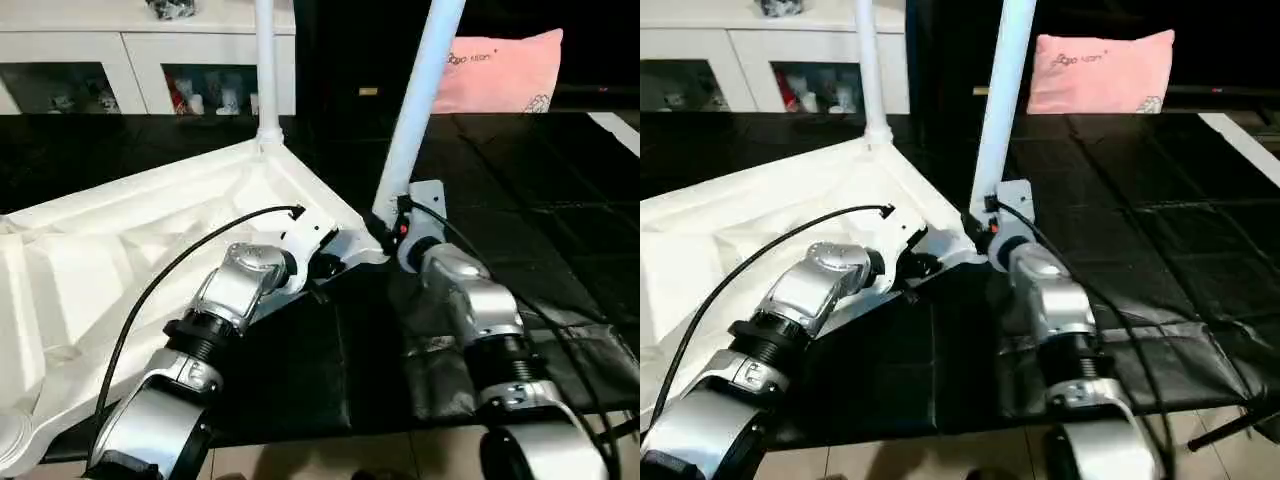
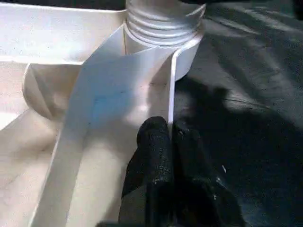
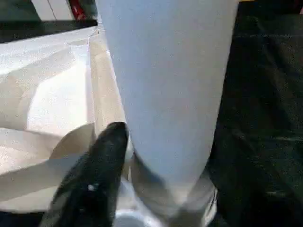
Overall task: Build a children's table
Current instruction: Rotate leg to tighten
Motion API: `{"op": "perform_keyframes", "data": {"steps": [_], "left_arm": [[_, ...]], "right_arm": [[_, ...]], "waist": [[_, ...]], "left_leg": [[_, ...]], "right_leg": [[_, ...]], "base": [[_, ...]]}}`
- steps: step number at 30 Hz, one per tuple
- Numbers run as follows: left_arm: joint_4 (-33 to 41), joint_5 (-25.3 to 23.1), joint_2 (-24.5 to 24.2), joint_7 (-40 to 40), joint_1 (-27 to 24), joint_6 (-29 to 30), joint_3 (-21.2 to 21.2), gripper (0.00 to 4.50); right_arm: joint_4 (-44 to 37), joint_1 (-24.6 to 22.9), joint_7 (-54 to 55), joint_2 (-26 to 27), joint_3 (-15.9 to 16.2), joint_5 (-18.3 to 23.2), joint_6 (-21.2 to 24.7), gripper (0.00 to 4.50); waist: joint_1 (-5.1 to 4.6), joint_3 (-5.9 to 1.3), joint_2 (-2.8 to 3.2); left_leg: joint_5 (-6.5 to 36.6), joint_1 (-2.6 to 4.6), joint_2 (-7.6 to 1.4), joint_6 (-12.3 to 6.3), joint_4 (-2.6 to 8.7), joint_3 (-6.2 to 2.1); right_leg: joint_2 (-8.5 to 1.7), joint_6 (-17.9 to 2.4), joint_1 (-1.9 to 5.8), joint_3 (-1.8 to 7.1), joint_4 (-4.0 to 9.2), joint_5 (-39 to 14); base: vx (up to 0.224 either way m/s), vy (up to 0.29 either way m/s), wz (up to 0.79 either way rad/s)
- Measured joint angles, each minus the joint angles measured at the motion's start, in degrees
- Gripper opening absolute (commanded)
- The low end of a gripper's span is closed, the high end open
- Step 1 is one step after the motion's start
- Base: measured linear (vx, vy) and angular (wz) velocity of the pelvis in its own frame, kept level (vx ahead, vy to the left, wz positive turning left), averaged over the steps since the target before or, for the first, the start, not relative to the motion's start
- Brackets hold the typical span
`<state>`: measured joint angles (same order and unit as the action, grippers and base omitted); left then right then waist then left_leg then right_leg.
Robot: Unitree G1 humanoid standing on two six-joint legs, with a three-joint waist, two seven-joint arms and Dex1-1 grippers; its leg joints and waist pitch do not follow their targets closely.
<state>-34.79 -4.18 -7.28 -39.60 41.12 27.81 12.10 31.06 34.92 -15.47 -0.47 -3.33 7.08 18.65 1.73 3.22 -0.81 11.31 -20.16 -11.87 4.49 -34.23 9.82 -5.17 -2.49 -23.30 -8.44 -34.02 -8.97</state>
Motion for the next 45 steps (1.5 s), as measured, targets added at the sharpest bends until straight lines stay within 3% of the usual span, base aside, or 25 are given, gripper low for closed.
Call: {"op": "perform_keyframes", "data": {"steps": [7, 12, 18, 26, 39, 45], "left_arm": [[-0.3, 0.0, -2.2, -2.1, 0.0, -2.5, 0.5, 0.0], [0.3, 0.6, -6.7, -9.1, -1.0, -7.2, 1.7, 0.0], [1.5, 2.0, -13.5, -19.1, -4.1, -13.6, 2.0, 0.0], [5.9, 4.6, -19.0, -32.8, -8.2, -20.1, 5.2, 0.0], [9.4, 5.7, -21.2, -41.3, -9.8, -22.8, 8.1, 0.0], [10.7, 5.7, -21.6, -42.8, -9.9, -23.1, 9.2, 0.0]], "right_arm": [[-2.1, -4.0, -5.6, -2.1, 0.8, 1.3, -2.0, 3.63], [-6.1, -9.8, -17.8, -8.1, 4.0, 2.6, -2.3, 3.99], [-10.3, -11.9, -30.8, -16.6, 3.6, 5.3, -4.2, 4.46], [-15.2, -12.9, -45.9, -23.9, 5.8, 8.9, -5.0, 4.46], [-12.6, -10.5, -62.5, -25.7, 14.1, 10.2, -4.2, 4.46], [-9.1, -7.7, -65.4, -25.0, 15.1, 10.3, -3.7, 3.91]], "waist": [[-0.04, 0.02, 0.0], [0.44, 0.03, 0.0], [1.16, 0.03, -0.01], [3.43, 0.04, -0.03], [4.05, 0.06, -0.37], [4.23, 0.06, -0.54]], "left_leg": [[0.0, -0.07, -0.01, -0.01, 0.01, 0.01], [-0.1, -0.21, -0.04, -0.08, 0.01, -0.02], [-0.1, -0.18, -0.02, -0.09, -0.07, -0.01], [0.0, 0.08, -0.01, 0.01, -0.08, -0.01], [0.0, 0.09, 0.0, 0.05, -0.23, -0.02], [0.0, 0.07, -0.01, 0.04, -0.22, -0.03]], "right_leg": [[0.01, 0.0, -0.11, 0.01, -0.02, 0.0], [0.02, 0.0, -0.23, -0.03, -0.01, 0.0], [-0.01, 0.0, -0.24, -0.01, -0.05, 0.0], [-0.03, 0.1, -0.12, 0.01, -0.09, 0.0], [-0.06, 0.2, -0.02, 0.02, -0.13, -0.1], [-0.06, 0.2, -0.03, 0.02, -0.13, -0.1]], "base": [[0.0, 0.0, 0.0], [0.0, 0.0, 0.0], [0.0, 0.0, 0.0], [0.0, 0.0, 0.0], [0.0, 0.0, 0.0], [0.0, 0.0, 0.0]]}}
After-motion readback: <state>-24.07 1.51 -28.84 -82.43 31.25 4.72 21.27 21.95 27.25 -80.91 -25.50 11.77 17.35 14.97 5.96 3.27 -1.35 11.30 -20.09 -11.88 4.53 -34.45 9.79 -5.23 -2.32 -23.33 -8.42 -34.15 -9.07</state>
